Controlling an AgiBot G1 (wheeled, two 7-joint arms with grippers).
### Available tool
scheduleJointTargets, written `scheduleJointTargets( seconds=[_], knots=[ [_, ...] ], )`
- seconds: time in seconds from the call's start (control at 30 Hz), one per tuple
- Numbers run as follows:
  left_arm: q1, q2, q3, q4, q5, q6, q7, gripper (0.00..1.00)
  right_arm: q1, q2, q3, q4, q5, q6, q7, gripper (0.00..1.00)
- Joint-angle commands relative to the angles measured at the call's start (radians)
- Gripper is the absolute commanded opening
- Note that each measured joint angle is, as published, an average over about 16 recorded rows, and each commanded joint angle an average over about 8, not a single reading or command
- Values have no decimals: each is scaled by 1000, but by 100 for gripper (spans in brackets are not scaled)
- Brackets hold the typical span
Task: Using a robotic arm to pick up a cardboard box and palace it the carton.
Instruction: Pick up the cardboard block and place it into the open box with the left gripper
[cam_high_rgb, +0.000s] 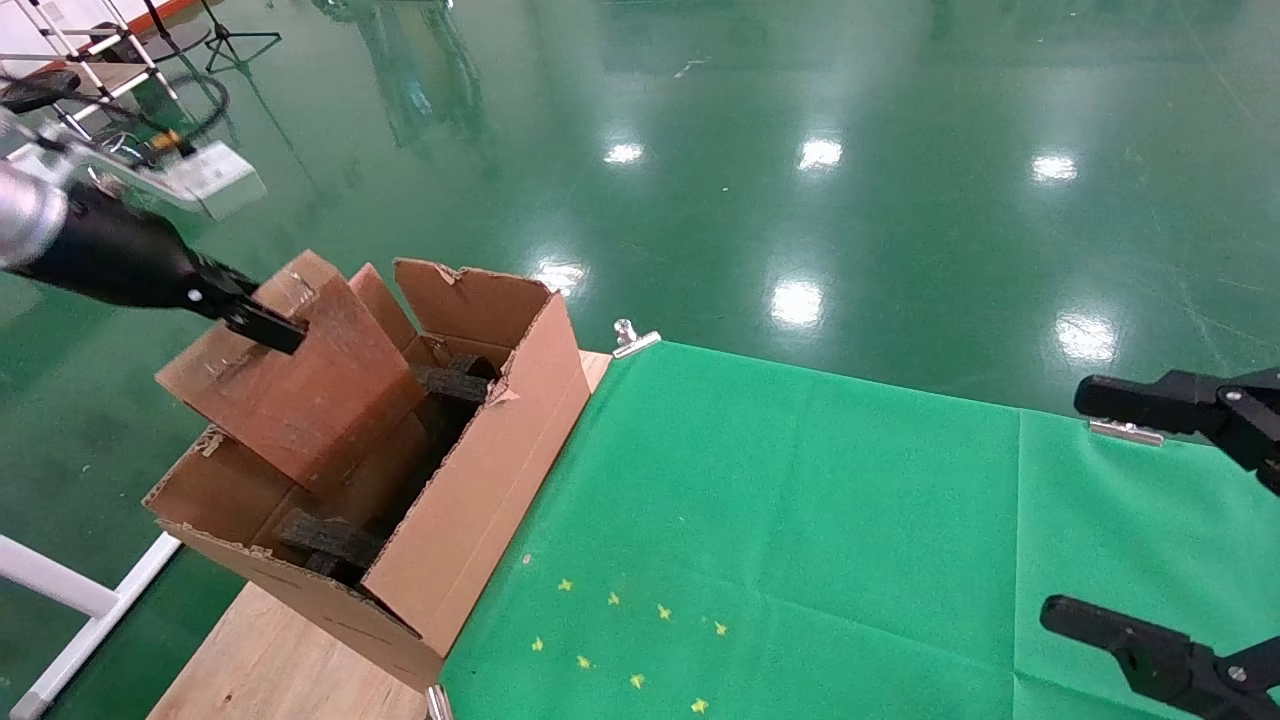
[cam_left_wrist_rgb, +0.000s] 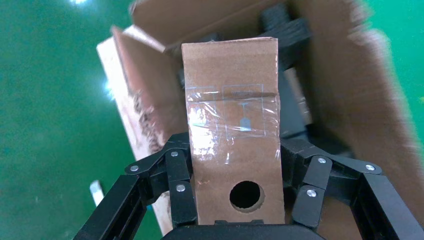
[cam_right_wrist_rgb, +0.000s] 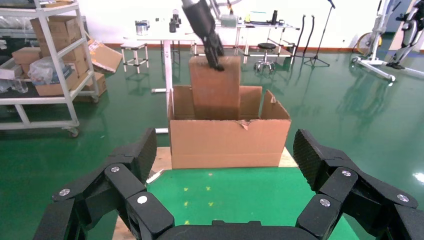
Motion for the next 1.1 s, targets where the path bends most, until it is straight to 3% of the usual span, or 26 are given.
scheduleJointTargets(
  seconds=[0.03, 0.3, 0.6, 1.1],
  knots=[
    [41, 23, 6, 59, 6, -46, 22, 0, 0, 0, 0, 0, 0, 0, 0, 100],
    [151, 101, 13, 206, 19, -242, -25, 0, 0, 0, 0, 0, 0, 0, 0, 100],
    [238, 148, -8, 255, -8, -463, -68, 0, 0, 0, 0, 0, 0, 0, 0, 100],
    [371, 165, -42, 274, -58, -527, -70, 0, 0, 0, 0, 0, 0, 0, 0, 100]
  ],
)
